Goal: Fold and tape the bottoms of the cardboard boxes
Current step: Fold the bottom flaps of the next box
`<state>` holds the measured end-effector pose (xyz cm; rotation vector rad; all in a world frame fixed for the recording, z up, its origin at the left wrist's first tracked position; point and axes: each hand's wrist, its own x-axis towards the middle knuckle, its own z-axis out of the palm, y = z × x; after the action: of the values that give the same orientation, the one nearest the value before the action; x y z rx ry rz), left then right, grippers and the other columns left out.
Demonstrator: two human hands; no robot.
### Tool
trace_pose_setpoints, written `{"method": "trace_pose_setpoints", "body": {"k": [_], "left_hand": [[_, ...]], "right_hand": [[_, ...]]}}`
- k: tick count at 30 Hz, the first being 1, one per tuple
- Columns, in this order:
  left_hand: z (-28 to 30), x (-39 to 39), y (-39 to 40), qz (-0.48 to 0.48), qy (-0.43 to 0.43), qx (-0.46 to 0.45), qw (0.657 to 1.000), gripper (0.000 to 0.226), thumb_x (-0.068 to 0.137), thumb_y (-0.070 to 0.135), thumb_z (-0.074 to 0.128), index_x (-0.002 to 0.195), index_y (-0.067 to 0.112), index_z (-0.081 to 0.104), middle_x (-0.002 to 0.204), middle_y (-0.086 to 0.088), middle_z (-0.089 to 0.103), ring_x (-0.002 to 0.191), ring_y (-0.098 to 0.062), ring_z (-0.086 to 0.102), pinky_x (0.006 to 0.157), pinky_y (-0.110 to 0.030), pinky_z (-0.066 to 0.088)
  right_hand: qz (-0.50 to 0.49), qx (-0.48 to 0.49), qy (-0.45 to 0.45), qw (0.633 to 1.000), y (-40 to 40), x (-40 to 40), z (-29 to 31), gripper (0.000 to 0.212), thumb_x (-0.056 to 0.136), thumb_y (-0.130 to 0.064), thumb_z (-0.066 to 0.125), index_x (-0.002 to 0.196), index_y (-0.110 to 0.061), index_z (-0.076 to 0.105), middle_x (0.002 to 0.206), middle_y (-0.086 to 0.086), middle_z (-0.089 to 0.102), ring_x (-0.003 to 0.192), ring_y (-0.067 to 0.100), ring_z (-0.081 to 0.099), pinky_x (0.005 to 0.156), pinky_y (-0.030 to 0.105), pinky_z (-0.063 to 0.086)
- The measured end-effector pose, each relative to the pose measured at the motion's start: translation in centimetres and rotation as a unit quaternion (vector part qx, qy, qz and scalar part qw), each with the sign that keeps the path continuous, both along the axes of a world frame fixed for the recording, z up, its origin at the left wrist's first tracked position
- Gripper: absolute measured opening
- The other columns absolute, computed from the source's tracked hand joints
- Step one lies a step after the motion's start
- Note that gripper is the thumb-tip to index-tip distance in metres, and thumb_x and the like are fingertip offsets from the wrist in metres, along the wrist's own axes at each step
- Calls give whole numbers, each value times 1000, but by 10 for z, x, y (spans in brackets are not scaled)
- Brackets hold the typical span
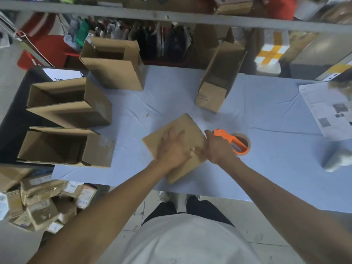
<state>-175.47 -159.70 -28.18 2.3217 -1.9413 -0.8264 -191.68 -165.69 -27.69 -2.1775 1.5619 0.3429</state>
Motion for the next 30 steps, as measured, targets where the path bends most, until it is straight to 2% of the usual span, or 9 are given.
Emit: {"method": "trace_pose_setpoints", "body": {"k": [4,7,9,11,13,16,22,25,30], "left_hand": [[-6,-7,1,-94,10,6,995,101,77,63,63,156,29,10,164,-8,-11,150,-20,-13,121,-40,-3],[-4,-3,-5,-123,-16,-7,992,107,70,73,63,155,33,11,164,-7,-7,150,-24,-9,120,-41,-1],[-5,0,-13,-116,-33,-12,993,115,61,82,59,154,36,8,163,-10,-6,150,-28,-8,120,-45,2],[-3,-2,-23,-106,-39,-13,994,123,54,87,55,154,37,4,162,-14,-11,149,-32,-12,120,-48,0],[0,-2,-36,-104,-36,-1,994,126,54,84,61,154,36,3,161,-14,-13,149,-32,-14,119,-49,-2],[3,1,-49,-132,-49,18,990,125,56,80,66,154,38,0,162,-11,-11,149,-33,-13,117,-54,-1],[19,16,-78,-21,-37,16,999,101,73,68,64,152,38,8,132,-19,45,122,-38,46,103,-47,38],[18,33,-70,35,113,33,992,89,76,48,76,148,33,25,123,-14,56,114,-31,55,95,-36,46],[7,37,-30,66,297,-19,952,41,80,20,75,116,29,60,112,15,63,99,5,57,89,-16,44]], "right_hand": [[-104,103,-121,982,10,-21,-8,40,92,-48,55,90,-8,61,69,5,65,63,25,66,62,41,57],[-130,-87,-101,983,-6,-49,-11,38,96,-43,46,72,-15,56,59,1,52,61,24,55,57,34,45],[-161,-107,-121,974,-6,-59,-6,38,94,-39,51,63,-19,47,57,-2,45,63,25,52,56,33,36],[-144,-29,-183,972,6,-58,-5,18,90,-39,63,87,-21,62,77,-2,59,72,19,56,67,33,44],[-86,79,-209,971,18,-48,-3,55,85,-44,70,132,-21,52,107,-4,58,76,11,58,77,31,48],[-117,163,-264,943,17,-34,-3,83,82,-41,76,150,-26,31,123,-4,49,78,6,59,72,23,45],[-96,209,-278,933,-1,-36,-10,67,91,-6,61,150,-27,35,139,-5,49,108,17,53,89,26,45],[-121,103,-297,942,-3,-28,-14,47,92,2,50,135,-16,55,129,6,58,110,22,55,99,35,45],[-87,25,-333,939,17,-4,-21,34,90,-8,44,113,-7,69,103,5,65,97,22,58,81,30,40]]}}
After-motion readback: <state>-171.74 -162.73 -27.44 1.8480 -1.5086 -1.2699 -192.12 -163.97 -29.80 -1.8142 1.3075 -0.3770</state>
